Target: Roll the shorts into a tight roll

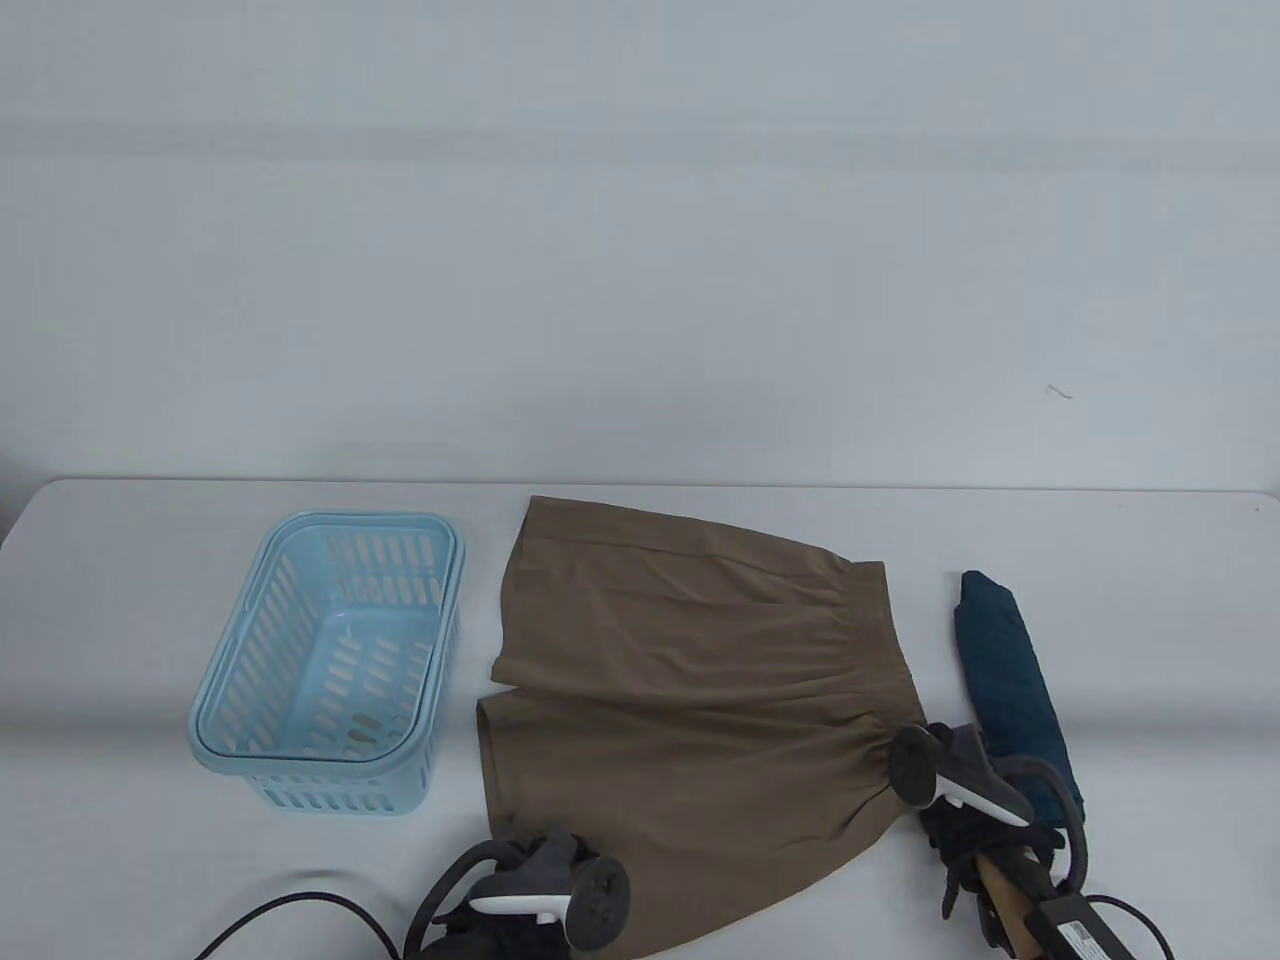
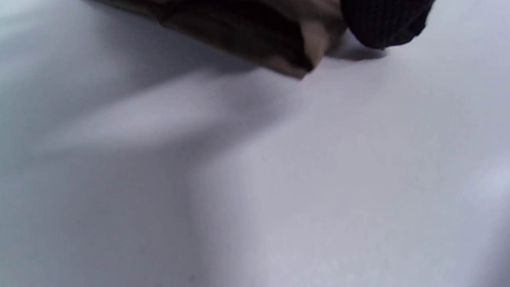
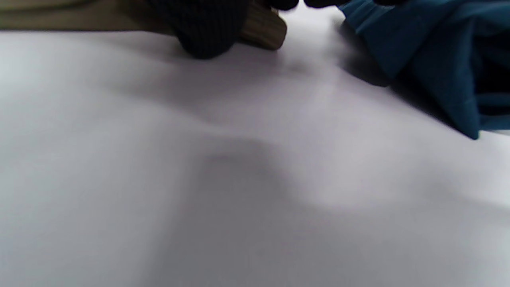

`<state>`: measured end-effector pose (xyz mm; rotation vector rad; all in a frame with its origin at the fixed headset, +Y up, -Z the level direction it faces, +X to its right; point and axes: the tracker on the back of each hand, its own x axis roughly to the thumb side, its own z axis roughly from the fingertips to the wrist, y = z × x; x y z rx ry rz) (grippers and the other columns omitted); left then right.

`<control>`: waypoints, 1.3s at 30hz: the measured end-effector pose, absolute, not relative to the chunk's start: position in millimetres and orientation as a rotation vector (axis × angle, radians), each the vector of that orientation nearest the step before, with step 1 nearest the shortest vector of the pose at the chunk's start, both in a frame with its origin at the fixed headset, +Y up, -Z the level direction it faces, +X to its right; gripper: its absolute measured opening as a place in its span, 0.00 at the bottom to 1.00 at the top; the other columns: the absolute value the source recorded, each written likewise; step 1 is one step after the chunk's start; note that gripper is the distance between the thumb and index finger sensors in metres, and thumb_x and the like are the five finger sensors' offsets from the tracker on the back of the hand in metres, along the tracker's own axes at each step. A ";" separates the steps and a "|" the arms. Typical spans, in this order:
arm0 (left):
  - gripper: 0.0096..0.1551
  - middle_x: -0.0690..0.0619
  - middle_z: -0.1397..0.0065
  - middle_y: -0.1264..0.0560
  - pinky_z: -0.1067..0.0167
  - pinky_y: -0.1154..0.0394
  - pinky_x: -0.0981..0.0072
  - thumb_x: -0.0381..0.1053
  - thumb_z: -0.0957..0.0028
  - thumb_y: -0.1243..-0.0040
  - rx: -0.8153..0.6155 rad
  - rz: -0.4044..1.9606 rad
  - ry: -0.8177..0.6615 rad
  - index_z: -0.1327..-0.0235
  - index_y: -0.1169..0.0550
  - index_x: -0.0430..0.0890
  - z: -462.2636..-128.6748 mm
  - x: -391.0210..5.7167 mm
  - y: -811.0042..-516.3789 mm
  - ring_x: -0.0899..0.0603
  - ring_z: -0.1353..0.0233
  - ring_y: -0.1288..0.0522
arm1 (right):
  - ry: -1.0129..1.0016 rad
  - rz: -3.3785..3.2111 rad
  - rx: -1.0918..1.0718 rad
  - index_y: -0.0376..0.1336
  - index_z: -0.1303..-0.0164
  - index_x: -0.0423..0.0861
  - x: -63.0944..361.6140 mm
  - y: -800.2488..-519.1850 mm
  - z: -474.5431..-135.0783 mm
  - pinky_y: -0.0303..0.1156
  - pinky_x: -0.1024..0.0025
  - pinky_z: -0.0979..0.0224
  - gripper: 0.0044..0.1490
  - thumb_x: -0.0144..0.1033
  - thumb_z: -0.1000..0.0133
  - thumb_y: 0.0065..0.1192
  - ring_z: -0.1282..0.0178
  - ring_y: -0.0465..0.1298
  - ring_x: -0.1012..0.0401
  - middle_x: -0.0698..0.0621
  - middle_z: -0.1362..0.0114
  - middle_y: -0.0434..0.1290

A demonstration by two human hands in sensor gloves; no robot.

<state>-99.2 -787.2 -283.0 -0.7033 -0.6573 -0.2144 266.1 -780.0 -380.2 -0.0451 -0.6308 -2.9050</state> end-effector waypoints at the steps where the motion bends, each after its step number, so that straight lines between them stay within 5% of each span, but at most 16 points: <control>1: 0.63 0.25 0.23 0.68 0.33 0.58 0.22 0.65 0.49 0.49 -0.697 -0.232 -0.658 0.26 0.66 0.30 -282.6 -98.2 -786.9 0.19 0.23 0.62 | -0.615 -2.909 -0.040 0.39 0.23 0.48 266.0 -779.4 -380.3 0.46 0.37 0.21 0.42 0.34 0.43 0.53 0.16 0.47 0.45 0.44 0.16 0.43; 10: 0.36 0.34 0.20 0.54 0.30 0.49 0.28 0.46 0.41 0.56 -0.578 -0.194 -0.638 0.23 0.52 0.39 -291.9 -100.7 -777.7 0.26 0.21 0.50 | -0.394 -2.977 -0.014 0.50 0.27 0.50 266.8 -778.5 -383.9 0.53 0.39 0.23 0.33 0.36 0.43 0.52 0.21 0.60 0.48 0.45 0.20 0.56; 14: 0.28 0.35 0.23 0.33 0.31 0.39 0.30 0.45 0.42 0.54 -0.441 -0.089 -0.644 0.27 0.34 0.40 -298.1 -102.3 -757.9 0.29 0.25 0.31 | -0.270 -2.990 -0.046 0.56 0.29 0.50 267.2 -775.6 -382.4 0.57 0.40 0.24 0.30 0.35 0.44 0.52 0.24 0.67 0.49 0.45 0.23 0.62; 29: 0.22 0.43 0.33 0.20 0.32 0.35 0.32 0.51 0.44 0.45 -0.148 0.221 -0.595 0.41 0.21 0.46 -275.3 -145.6 -643.1 0.35 0.33 0.19 | -0.179 -3.350 -0.238 0.62 0.33 0.48 290.0 -726.7 -360.0 0.57 0.40 0.24 0.28 0.37 0.45 0.54 0.24 0.67 0.46 0.46 0.25 0.67; 39: 0.22 0.43 0.33 0.19 0.32 0.35 0.32 0.53 0.42 0.48 -0.061 0.347 -0.599 0.42 0.21 0.45 -250.3 -165.9 -583.3 0.34 0.34 0.19 | -0.438 -3.578 -0.456 0.63 0.33 0.46 310.7 -673.4 -335.4 0.59 0.39 0.25 0.28 0.38 0.44 0.52 0.29 0.71 0.47 0.44 0.28 0.70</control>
